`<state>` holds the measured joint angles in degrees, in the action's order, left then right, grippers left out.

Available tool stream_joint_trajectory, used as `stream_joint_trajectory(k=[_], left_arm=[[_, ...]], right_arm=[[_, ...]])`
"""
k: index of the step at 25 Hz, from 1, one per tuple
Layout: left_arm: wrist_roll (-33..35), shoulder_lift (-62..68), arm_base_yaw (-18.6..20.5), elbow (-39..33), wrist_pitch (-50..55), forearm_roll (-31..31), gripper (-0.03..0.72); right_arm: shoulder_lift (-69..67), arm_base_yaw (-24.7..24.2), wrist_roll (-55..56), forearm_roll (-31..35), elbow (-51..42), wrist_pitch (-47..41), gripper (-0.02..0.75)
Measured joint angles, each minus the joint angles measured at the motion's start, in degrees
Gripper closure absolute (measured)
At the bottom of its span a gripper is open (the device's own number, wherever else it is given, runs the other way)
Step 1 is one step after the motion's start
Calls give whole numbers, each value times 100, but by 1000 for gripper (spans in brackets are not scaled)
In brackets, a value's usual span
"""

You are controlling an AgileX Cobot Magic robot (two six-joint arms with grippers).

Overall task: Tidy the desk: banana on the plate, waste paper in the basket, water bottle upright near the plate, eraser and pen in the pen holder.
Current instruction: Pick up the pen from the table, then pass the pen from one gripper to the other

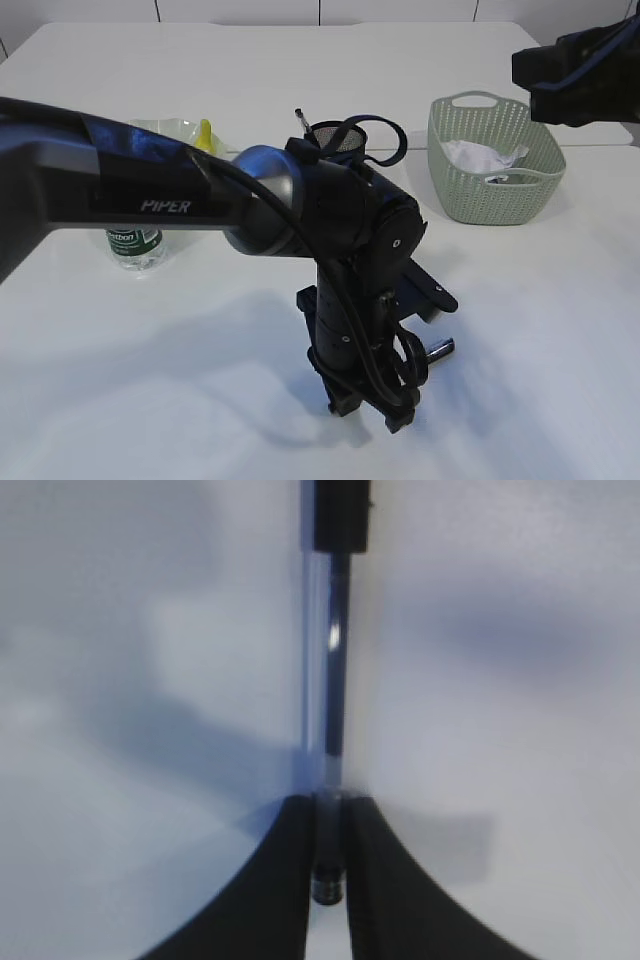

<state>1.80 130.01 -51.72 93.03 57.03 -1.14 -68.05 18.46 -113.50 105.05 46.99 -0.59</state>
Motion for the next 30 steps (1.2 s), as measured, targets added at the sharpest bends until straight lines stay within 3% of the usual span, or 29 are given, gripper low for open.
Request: stream_joint_trajectory(k=[12,18,30], left_arm=[[0,-364,0,-24,-291,-240,648],[-68,-675,177,-33,-528,-240,648],[-180,-1166,384,-45,-624,-297,648]], right_arm=[[0,0,14,0,0,0,419],[0,0,138,0,0,0,419],[0,0,1076,0,0,-396,419]])
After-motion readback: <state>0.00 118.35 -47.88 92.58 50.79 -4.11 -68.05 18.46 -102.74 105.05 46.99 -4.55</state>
